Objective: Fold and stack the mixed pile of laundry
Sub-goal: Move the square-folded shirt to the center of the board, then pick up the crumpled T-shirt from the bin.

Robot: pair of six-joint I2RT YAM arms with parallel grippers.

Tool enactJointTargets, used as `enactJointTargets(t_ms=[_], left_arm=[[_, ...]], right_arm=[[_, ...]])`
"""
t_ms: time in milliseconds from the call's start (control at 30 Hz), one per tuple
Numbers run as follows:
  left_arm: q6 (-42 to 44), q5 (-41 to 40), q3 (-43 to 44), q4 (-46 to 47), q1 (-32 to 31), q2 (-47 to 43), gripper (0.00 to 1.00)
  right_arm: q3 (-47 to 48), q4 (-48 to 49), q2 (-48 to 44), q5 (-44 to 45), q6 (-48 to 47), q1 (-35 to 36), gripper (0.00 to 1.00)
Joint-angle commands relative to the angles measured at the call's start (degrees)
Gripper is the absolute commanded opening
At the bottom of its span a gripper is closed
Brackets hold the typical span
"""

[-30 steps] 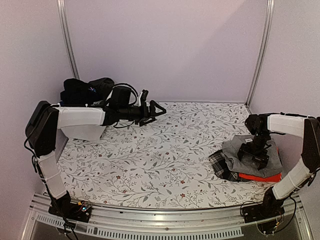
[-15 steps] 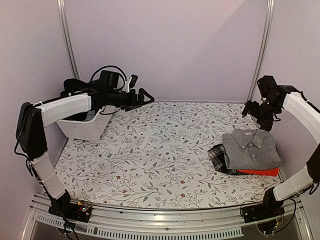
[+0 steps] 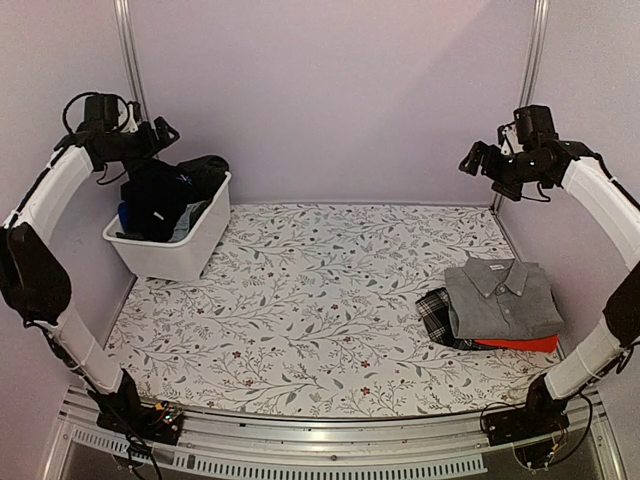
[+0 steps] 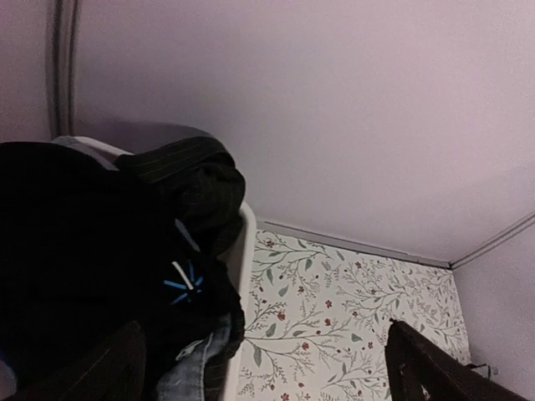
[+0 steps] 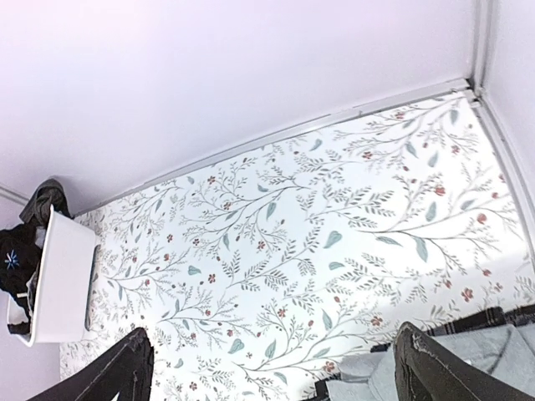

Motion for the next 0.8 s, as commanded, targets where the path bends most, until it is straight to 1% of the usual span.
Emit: enactJointTargets(t_ms=[0, 67, 133, 200, 333, 367, 400, 433, 467, 500, 533, 600, 667, 700, 767], left_arm=[[-2.6, -5.6, -1.2, -5.4, 5.0, 0.3, 1.00], [-4.4, -10.2, 1.3, -7.1, 5.6, 2.3, 1.00], [-6.4, -12.4, 4.3, -10.2, 6.2, 5.9, 1.00], [-7.1, -12.0, 6.5, -12.1, 6.1, 9.5, 1.00], [-7.3, -11.0, 7.5, -11.7, 4.6, 14.4, 1.00], [-7.2, -10.8, 8.1, -11.8, 4.3, 15.6, 0.98], [-6.9, -10.3, 8.6, -11.8, 3.9, 16.6, 0.95], [-6.5, -10.0, 9.3, -11.9, 3.5, 17.6, 0.90], [-6.0, -10.0, 9.8, -11.8, 3.2, 18.3, 0.81], [-5.6, -10.1, 10.2, -11.9, 2.9, 18.9, 0.71], [-5.4, -10.1, 10.4, -11.9, 2.8, 19.2, 0.58], [-5.2, -10.0, 11.4, -11.8, 2.7, 18.9, 0.28], [-4.1, -12.1, 14.0, -11.3, 2.2, 17.3, 0.07], [-3.1, -13.1, 15.2, -10.6, 1.8, 16.1, 0.00], [-2.0, -14.2, 18.7, -9.2, 1.3, 13.9, 0.00]], right_arm=[[2.5, 7.8, 5.6, -6.0, -7.5, 2.9, 0.99], [2.3, 10.0, 7.9, -8.1, -8.7, 3.9, 0.99], [2.3, 11.5, 9.9, -10.1, -9.7, 4.6, 0.99], [2.4, 12.5, 12.2, -12.2, -10.8, 5.3, 0.99], [6.8, 10.4, 18.0, -14.7, -12.2, 7.3, 0.99], [7.9, 9.8, 19.4, -15.0, -12.4, 8.3, 0.99], [8.6, 9.6, 20.4, -15.2, -12.4, 8.8, 0.98], [8.7, 9.8, 21.7, -15.2, -12.3, 9.8, 0.98], [8.5, 10.3, 22.3, -15.4, -12.1, 10.5, 0.98], [8.3, 10.7, 23.0, -15.7, -11.6, 11.1, 0.98], [8.3, 10.8, 23.7, -16.0, -11.2, 11.5, 0.98], [8.0, 11.0, 24.3, -16.5, -9.7, 12.2, 0.98], [6.6, 12.2, 23.8, -16.1, -8.7, 12.9, 0.98], [6.1, 12.6, 23.5, -16.0, -8.5, 13.0, 0.98], [6.0, 12.8, 23.2, -16.6, -7.9, 13.2, 0.98]])
